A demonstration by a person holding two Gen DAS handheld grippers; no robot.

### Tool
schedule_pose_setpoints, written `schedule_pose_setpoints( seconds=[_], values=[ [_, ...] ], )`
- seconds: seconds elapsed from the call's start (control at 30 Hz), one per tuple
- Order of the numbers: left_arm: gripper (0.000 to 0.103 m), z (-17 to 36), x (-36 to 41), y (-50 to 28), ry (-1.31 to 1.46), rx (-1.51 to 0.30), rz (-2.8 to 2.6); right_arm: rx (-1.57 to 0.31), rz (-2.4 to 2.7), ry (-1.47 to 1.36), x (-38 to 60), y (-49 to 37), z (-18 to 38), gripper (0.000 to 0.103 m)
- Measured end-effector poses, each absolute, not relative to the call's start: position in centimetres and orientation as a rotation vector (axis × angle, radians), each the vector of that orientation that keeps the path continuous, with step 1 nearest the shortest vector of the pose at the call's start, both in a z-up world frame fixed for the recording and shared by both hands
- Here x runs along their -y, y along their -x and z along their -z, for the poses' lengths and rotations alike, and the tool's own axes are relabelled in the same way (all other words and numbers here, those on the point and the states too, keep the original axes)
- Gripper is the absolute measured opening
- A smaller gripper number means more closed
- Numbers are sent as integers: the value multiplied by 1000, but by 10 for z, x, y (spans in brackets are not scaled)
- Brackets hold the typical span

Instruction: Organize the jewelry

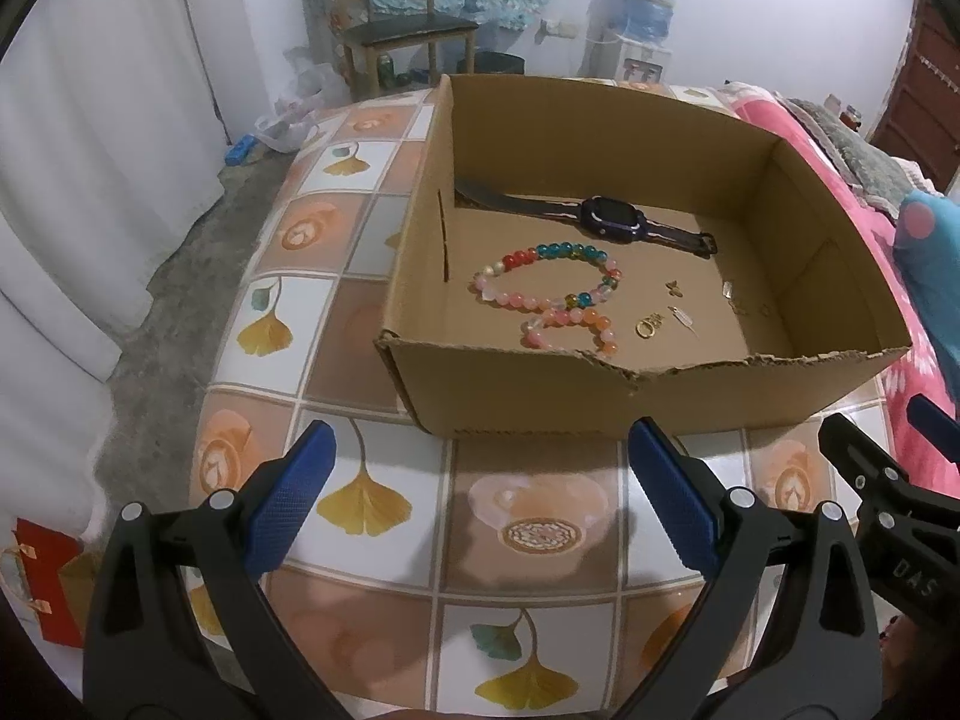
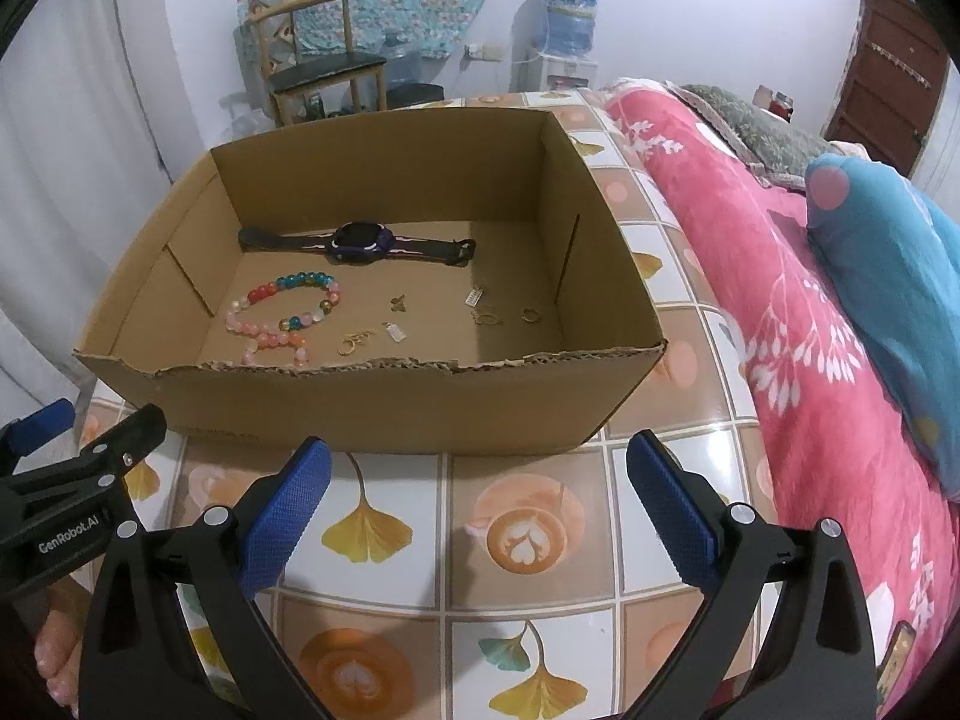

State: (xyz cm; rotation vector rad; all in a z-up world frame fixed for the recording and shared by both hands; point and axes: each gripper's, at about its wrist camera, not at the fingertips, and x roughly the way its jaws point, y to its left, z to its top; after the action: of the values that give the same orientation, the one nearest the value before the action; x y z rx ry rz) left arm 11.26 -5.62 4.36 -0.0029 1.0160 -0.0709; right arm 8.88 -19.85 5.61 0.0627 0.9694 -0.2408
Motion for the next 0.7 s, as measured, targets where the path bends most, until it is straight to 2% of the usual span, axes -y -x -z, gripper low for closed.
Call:
schedule_pose_setpoints(
  seconds=[0.7],
  values=[
    [95, -53, 63, -106, 4, -1013, 103, -961, 241, -80, 202, -85, -54, 96]
  ],
)
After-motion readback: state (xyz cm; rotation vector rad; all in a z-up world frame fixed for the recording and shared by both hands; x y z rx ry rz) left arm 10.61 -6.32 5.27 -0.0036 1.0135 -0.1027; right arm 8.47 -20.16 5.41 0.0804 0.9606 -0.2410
